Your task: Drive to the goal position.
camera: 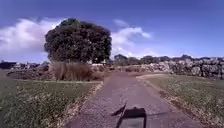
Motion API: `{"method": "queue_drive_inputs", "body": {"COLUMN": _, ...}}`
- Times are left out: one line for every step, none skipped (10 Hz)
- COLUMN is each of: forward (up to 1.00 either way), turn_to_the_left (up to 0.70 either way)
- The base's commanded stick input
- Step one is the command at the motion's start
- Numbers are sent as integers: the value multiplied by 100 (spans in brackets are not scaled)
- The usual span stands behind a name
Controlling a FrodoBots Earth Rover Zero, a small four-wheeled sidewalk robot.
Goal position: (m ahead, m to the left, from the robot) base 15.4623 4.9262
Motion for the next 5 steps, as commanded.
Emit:
{"method": "queue_drive_inputs", "body": {"forward": 70, "turn_to_the_left": -13}}
{"method": "queue_drive_inputs", "body": {"forward": 70, "turn_to_the_left": -14}}
{"method": "queue_drive_inputs", "body": {"forward": 70, "turn_to_the_left": -14}}
{"method": "queue_drive_inputs", "body": {"forward": 70, "turn_to_the_left": -14}}
{"method": "queue_drive_inputs", "body": {"forward": 70, "turn_to_the_left": -14}}
